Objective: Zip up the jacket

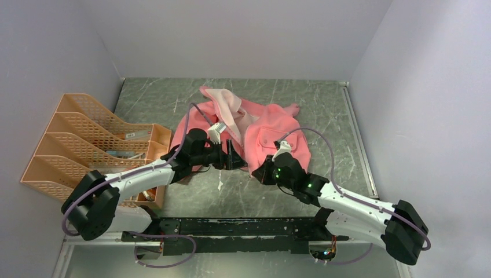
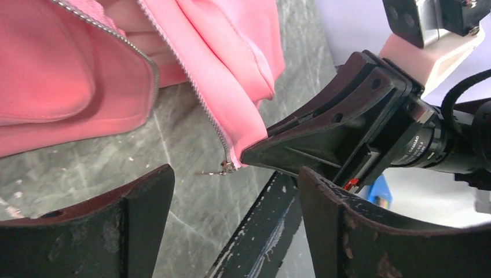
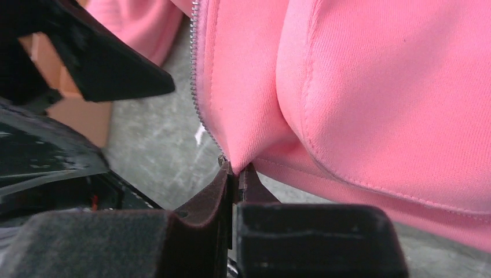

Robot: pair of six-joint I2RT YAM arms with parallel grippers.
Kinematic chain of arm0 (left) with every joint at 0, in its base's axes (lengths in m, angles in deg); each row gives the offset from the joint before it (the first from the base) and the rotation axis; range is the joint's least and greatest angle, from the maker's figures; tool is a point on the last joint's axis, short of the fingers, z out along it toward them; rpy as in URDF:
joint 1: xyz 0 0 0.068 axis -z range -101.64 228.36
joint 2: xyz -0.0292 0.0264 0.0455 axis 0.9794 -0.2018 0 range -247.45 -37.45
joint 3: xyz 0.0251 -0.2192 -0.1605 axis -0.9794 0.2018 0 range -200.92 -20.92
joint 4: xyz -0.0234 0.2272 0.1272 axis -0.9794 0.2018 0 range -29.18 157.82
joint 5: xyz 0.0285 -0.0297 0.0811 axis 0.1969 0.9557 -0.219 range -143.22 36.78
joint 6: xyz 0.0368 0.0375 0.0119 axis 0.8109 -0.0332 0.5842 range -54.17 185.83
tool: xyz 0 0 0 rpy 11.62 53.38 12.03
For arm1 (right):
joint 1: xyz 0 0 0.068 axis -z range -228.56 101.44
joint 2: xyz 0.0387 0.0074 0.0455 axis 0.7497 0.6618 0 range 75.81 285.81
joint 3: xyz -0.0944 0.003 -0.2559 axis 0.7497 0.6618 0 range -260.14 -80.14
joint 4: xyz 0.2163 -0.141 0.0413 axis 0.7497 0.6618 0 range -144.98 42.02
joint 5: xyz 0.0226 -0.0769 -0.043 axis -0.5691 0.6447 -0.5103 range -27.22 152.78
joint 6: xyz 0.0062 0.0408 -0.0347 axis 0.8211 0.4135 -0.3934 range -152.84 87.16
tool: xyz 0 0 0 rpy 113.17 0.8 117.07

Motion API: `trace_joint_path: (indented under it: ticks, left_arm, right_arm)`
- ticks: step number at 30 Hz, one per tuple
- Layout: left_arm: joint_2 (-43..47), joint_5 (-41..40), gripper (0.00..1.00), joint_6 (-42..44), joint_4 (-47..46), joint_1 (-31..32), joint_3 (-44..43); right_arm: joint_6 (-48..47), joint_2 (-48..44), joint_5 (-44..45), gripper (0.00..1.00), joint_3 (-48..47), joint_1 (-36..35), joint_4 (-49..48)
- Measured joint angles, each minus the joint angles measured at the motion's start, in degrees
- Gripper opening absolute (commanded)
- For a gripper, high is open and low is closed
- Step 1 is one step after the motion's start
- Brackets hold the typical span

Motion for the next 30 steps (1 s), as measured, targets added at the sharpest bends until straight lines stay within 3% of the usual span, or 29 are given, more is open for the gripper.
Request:
trace_joint_path:
  ticks: [9,15,23,26,30]
  left_arm:
    - [-5.2,6.7,0.71,-6.5,-13.3,-0.6,3.0]
    - [-7.4,9.6,0.57,-11.1,-22.6,-1.1,5.8]
    - [-10.4,11.8,0.34,-15.3,-31.6,-1.4,6.6]
    - [-11.1,12.6,0.12,-16.0,-33.1,-1.5,6.6]
    - [-11.5,13.6,0.08,-16.4,-34.3,-1.5,6.6]
  right_arm:
    - [4.3,-4.5,-4.4,0.00,6.1,2.8,-11.9]
    - [6.5,-6.0,-7.8,0.00,8.8,3.7,-17.2]
    - [8.2,-8.9,-10.5,0.00,9.7,3.9,-19.7]
    - [8.6,-9.8,-11.1,0.00,10.2,3.9,-19.9]
    - [8.7,-10.9,-11.4,0.00,10.8,3.9,-19.6]
